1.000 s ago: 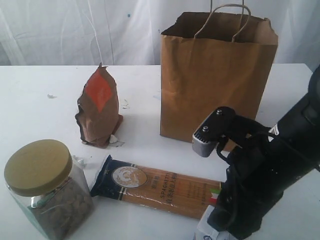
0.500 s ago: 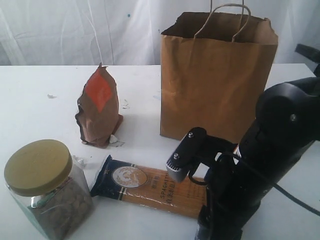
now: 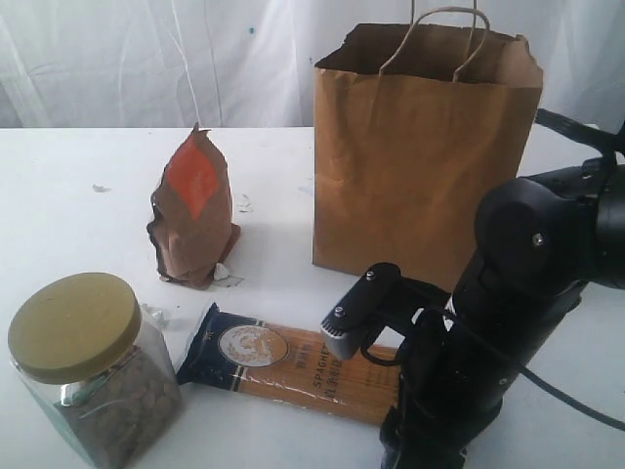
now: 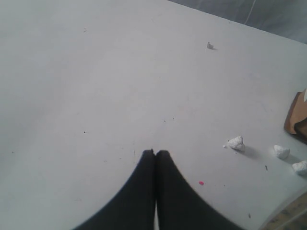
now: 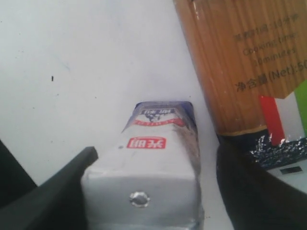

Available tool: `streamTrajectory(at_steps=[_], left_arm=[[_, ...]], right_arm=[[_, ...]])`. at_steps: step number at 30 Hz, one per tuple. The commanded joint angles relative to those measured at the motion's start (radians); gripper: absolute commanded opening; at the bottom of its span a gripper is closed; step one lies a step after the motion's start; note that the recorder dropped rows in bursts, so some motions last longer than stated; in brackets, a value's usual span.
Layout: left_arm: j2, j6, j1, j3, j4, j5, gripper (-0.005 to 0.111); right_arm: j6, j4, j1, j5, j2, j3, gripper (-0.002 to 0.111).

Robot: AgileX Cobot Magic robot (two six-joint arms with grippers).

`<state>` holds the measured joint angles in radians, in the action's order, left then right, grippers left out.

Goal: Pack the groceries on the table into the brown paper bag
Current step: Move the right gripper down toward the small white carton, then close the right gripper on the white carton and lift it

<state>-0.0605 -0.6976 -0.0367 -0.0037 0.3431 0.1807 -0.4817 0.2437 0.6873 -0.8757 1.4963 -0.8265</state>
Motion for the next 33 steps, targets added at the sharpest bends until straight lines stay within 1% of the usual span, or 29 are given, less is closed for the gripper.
streamTrajectory(at_steps=[1, 4, 6, 10, 12, 17, 21, 23, 26, 33], left_arm=[[0.006, -0.001, 0.004, 0.004, 0.001, -0.002, 0.0], [0.006, -0.001, 0.004, 0.004, 0.001, -0.002, 0.0], [0.006, -0.001, 0.004, 0.004, 0.001, -0.002, 0.0], [0.006, -0.001, 0.004, 0.004, 0.001, -0.002, 0.0], [0.006, -0.001, 0.004, 0.004, 0.001, -0.002, 0.0], [0.006, -0.001, 0.004, 0.004, 0.001, -0.002, 0.0], [0.006, -0.001, 0.004, 0.004, 0.001, -0.002, 0.0], [0.006, -0.001, 0.004, 0.004, 0.001, -0.002, 0.0], [0.006, -0.001, 0.004, 0.004, 0.001, -0.002, 0.0], [0.006, -0.001, 0.004, 0.004, 0.001, -0.002, 0.0]], right_arm=[[0.025, -0.01, 0.002, -0.004, 0.001, 0.0, 0.055], [0.1, -0.007, 0.002, -0.024, 0.001, 0.0, 0.043], [0.104, -0.006, 0.002, -0.024, 0.001, 0.0, 0.041], [0.131, -0.003, 0.002, -0.015, 0.001, 0.0, 0.041], [0.129, 0.028, 0.002, -0.013, 0.001, 0.0, 0.041], [0.157, 0.028, 0.002, 0.046, -0.013, 0.0, 0.041], [0.181, 0.03, 0.002, -0.023, -0.013, 0.0, 0.041], [0.235, 0.032, 0.002, -0.081, -0.013, 0.0, 0.041], [0.252, 0.032, 0.002, -0.154, -0.025, -0.004, 0.041], [0.252, 0.007, 0.002, -0.207, -0.095, -0.074, 0.041]])
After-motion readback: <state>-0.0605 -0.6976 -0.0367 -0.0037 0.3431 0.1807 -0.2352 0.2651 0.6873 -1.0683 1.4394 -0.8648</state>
